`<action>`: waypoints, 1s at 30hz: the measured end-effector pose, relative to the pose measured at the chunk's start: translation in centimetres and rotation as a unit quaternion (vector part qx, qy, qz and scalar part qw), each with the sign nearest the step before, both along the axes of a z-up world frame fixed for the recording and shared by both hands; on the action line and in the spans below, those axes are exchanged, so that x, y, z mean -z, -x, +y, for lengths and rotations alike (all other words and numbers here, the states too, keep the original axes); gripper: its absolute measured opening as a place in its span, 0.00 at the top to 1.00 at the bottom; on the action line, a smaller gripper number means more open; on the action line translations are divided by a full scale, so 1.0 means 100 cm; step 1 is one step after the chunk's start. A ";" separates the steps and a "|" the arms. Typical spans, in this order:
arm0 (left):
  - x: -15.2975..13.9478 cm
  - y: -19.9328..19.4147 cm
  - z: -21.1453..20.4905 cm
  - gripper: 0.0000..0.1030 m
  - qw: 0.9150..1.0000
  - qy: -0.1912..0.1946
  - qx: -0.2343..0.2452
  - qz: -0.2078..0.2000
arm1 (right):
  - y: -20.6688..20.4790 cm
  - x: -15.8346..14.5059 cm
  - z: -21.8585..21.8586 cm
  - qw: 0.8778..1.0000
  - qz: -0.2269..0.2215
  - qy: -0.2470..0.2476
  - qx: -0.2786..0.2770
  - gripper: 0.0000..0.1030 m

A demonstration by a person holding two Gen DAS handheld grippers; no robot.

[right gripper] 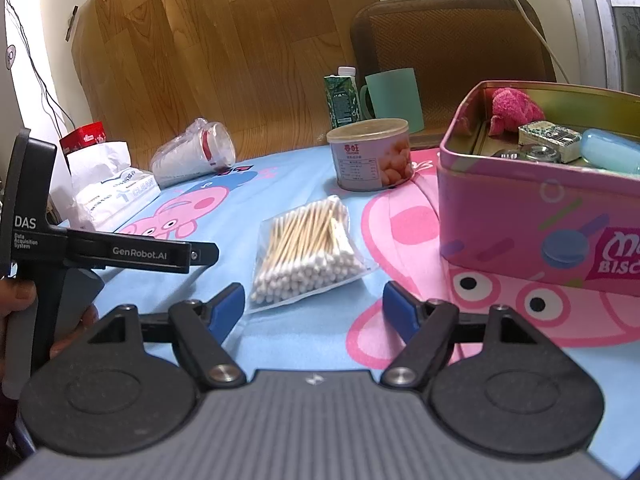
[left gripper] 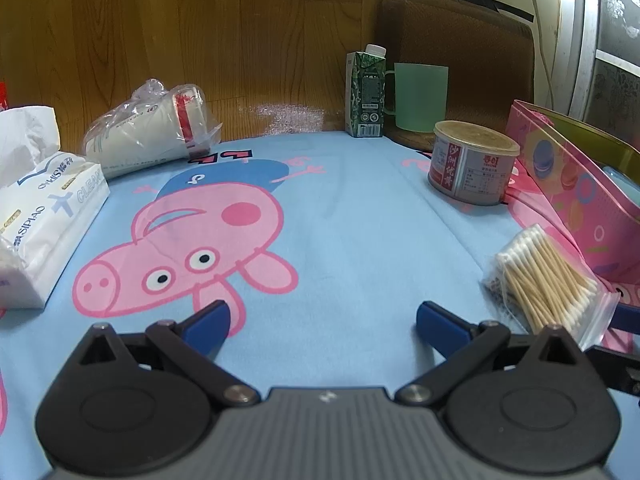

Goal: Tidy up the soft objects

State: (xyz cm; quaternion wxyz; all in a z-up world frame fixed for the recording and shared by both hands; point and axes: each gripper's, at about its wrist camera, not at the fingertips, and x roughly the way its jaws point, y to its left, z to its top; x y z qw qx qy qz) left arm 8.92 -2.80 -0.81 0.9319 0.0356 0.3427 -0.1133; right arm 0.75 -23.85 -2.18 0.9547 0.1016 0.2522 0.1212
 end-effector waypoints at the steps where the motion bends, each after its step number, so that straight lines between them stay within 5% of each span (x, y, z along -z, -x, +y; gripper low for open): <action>1: 0.000 0.000 0.000 0.00 1.000 0.000 0.000 0.000 | 0.000 0.000 0.000 1.000 0.000 0.000 0.000 0.24; 23: -0.001 -0.001 0.011 0.00 0.999 0.037 -0.009 0.000 | -0.003 0.000 0.001 1.000 0.000 0.008 -0.005 0.21; 30: -0.003 0.001 0.023 0.00 0.997 0.068 -0.027 -0.003 | -0.014 -0.001 0.015 0.998 0.008 0.056 -0.023 0.16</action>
